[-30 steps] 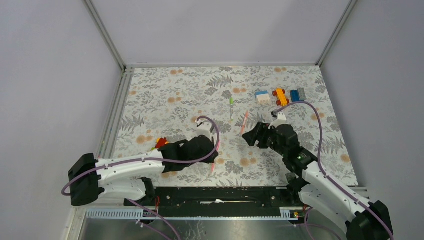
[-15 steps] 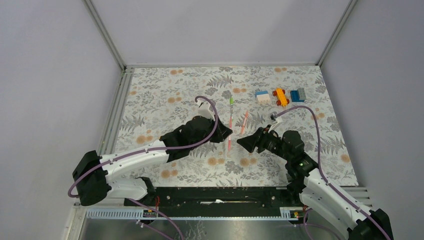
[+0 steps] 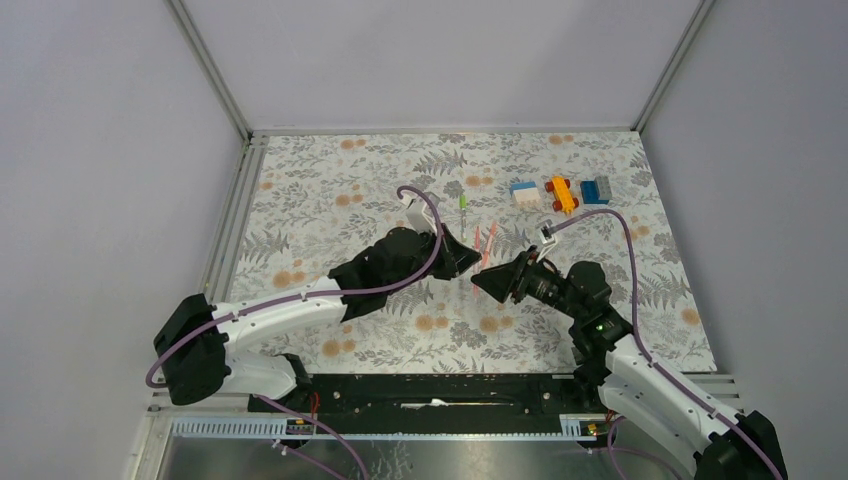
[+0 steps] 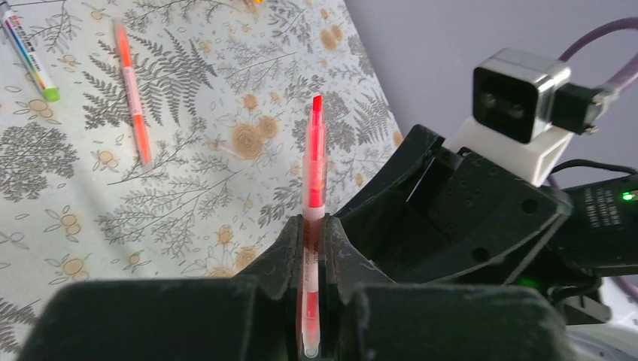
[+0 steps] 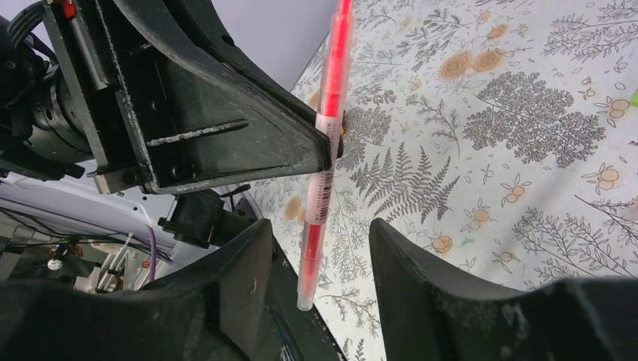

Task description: Insert the pens into the pen caps

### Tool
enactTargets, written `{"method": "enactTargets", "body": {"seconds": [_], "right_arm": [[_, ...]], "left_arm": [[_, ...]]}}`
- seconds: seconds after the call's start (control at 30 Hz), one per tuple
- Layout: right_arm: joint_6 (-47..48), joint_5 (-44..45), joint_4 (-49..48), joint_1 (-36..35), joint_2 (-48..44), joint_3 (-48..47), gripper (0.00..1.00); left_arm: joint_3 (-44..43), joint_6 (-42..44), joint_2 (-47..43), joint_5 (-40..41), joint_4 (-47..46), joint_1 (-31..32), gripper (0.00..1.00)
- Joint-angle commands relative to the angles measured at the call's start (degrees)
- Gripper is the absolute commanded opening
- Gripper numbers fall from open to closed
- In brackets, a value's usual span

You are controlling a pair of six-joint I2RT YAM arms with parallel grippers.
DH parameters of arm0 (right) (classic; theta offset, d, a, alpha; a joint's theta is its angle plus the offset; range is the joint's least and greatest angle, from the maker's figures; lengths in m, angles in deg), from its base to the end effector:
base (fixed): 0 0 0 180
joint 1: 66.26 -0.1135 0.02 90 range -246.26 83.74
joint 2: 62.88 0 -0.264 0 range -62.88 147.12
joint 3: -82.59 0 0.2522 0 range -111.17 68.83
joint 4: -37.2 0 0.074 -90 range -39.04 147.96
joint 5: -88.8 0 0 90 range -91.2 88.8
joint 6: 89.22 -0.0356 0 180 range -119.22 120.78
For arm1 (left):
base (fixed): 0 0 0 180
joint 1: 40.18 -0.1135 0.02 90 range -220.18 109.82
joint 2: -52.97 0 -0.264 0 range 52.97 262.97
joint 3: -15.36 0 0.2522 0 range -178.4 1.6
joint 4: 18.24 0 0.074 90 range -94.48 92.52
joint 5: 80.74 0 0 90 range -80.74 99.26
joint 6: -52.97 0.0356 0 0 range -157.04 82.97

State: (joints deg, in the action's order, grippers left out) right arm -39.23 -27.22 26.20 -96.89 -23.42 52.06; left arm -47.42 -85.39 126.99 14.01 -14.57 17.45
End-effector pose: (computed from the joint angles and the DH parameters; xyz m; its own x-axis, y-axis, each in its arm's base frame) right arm 0.1394 0.1007 0.2460 -0.5131 0.3676 -0.7756 -0.6596 0.4094 0.6304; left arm 0.1634 -0.2522 0.2900 -0.6886 -0.3048 -0.6580 0.4279 0.5618 -0.7080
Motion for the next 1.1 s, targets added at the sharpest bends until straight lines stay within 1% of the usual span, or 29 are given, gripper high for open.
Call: {"method": "enactTargets", "body": {"seconds": [0.0, 0.2, 0.4, 0.77, 1.0, 1.07], "right_arm": [[-2.6, 1.5, -7.5, 0.2, 0.6, 1.0, 0.55], [-4.3, 3.8, -10.6, 0.3, 0.5, 1.8, 0.46], [-5.8, 5.8, -12.6, 0.2, 0.2, 2.7, 0.43], [-6.6, 5.4, -15.3, 0.2, 2.2, 3.0, 0.40], [-6.6, 6.1, -15.5, 0.2, 2.3, 3.0, 0.31], [-6.7, 6.3, -15.5, 0.2, 2.4, 2.9, 0.24]], "left_arm": [[0.3, -2.7, -0.2, -0.4, -6.9, -0.2, 0.00], [1.1, -5.1, 0.0, 0.9, -8.8, -0.2, 0.00], [1.1, -6.1, 0.6, 1.1, -9.8, -0.2, 0.00], [1.2, -6.8, 1.3, 0.9, -11.1, -0.2, 0.00], [1.7, -7.0, 1.1, 0.9, -11.4, -0.3, 0.00], [2.0, -6.9, 1.1, 0.7, -11.8, -0.3, 0.00]]}}
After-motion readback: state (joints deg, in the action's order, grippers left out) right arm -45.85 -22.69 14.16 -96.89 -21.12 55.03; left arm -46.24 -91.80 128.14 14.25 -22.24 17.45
